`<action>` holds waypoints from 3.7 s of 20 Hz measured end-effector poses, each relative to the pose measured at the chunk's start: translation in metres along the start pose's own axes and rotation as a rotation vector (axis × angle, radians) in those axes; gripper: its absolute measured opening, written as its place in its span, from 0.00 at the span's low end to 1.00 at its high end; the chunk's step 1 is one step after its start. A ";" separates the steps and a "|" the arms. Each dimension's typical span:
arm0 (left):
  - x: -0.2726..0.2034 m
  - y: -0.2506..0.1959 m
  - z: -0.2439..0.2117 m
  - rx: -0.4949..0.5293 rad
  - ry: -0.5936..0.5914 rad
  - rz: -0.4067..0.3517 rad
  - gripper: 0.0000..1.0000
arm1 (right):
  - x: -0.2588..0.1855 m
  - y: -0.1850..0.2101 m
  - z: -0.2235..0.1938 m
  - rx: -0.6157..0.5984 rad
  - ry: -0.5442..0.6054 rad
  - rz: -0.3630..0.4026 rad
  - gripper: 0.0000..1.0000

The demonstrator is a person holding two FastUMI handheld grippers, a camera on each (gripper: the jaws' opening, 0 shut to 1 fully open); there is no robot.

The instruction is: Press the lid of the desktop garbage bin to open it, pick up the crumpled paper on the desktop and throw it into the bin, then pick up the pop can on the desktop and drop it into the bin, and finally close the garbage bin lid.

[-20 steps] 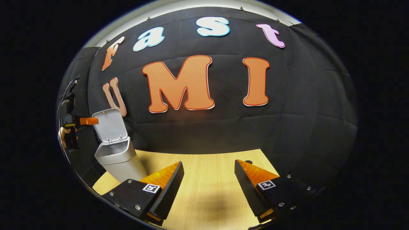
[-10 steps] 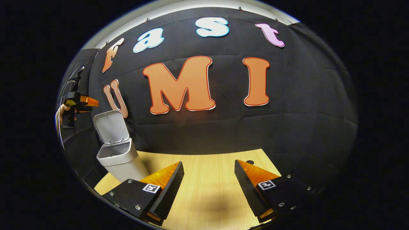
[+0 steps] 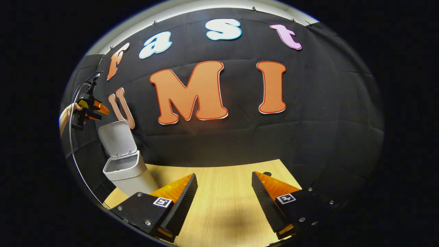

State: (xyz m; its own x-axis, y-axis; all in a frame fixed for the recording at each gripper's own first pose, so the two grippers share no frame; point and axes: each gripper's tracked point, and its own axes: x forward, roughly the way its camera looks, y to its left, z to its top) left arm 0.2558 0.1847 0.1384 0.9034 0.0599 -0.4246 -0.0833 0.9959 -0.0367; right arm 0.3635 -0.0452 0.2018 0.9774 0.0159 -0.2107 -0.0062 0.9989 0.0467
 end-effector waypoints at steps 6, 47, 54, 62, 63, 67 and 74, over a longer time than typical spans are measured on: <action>0.031 0.017 -0.020 0.004 0.080 0.038 0.94 | 0.003 -0.001 -0.010 0.019 0.016 -0.005 0.95; -0.007 -0.034 -0.274 0.166 0.136 -0.100 0.97 | -0.023 0.036 -0.038 0.053 0.090 0.110 0.94; -0.005 -0.034 -0.272 0.219 0.095 -0.118 0.96 | -0.018 0.039 -0.039 0.063 0.098 0.111 0.95; -0.008 -0.035 -0.273 0.194 0.092 -0.126 0.96 | -0.022 0.042 -0.037 0.061 0.090 0.119 0.95; -0.008 -0.035 -0.271 0.197 0.078 -0.126 0.97 | -0.022 0.040 -0.036 0.062 0.084 0.114 0.95; -0.009 -0.035 -0.268 0.273 0.060 -0.117 0.97 | -0.025 0.036 -0.029 0.068 0.069 0.100 0.94; -0.020 -0.047 -0.254 0.366 -0.029 -0.057 1.00 | -0.030 0.032 -0.018 0.052 0.035 0.083 0.95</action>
State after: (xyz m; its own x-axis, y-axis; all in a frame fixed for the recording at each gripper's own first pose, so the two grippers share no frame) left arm 0.1346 0.1188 -0.0809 0.9143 0.0001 -0.4051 0.1190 0.9558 0.2689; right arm 0.3302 -0.0126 0.1918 0.9660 0.1006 -0.2382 -0.0746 0.9905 0.1158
